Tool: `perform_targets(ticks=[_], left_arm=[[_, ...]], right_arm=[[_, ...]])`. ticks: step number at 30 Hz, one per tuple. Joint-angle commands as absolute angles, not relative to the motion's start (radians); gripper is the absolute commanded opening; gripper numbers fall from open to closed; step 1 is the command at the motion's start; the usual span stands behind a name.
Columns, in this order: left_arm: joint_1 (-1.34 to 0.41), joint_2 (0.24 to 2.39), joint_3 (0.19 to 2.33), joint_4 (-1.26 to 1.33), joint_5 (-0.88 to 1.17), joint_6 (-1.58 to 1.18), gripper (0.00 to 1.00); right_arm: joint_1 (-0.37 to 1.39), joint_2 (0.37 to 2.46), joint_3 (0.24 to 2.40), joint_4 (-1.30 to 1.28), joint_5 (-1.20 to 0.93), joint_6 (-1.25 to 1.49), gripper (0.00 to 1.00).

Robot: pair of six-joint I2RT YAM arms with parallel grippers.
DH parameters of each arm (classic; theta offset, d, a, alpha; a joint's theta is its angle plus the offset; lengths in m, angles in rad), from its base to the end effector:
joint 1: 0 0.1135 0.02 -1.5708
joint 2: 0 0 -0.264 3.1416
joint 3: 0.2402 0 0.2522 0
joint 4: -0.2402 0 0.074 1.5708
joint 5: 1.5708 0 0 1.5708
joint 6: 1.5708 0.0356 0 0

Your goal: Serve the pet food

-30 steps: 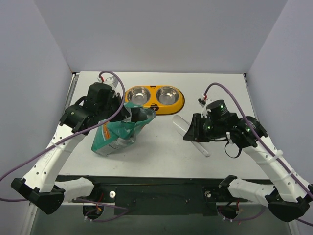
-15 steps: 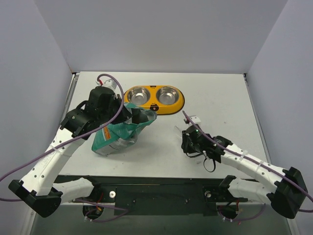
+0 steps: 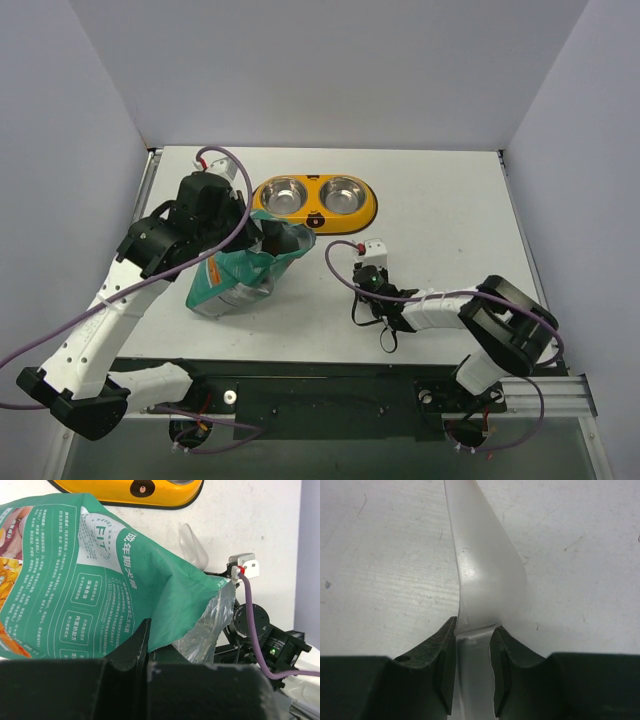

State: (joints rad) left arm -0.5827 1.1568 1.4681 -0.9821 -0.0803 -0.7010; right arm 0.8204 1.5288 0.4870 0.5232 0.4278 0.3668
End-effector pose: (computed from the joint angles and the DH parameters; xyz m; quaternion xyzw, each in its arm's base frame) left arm 0.1806 -0.1156 0.4193 -0.0706 0.8971 -0.2312 0.3698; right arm 0.1995 0.1923 0.1433 -0.0862 0.8474 0.1223 0.5095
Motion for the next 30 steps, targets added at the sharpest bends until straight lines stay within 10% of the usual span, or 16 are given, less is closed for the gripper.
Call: perform_targets(ticks=[1,6,19,30], left_arm=[[-0.583,1.17,1.603,-1.066,-0.089,-0.605,0.0],[-0.583,1.155,1.594,-1.08,-0.075,-0.588,0.0],[-0.583,1.155,1.531,-1.058,-0.046,-0.6,0.0],[-0.584,1.144,1.488,-1.072,-0.068,-0.603,0.0]], right_arm=[[0.845,1.612,0.433,0.771,0.526,0.357,0.24],[0.908,1.628,0.355,0.845,0.595,0.373,0.46],[1.085,1.724,0.241,1.029,0.896,0.388,0.43],[1.086,1.763,0.281,1.076,0.934,0.411,0.0]])
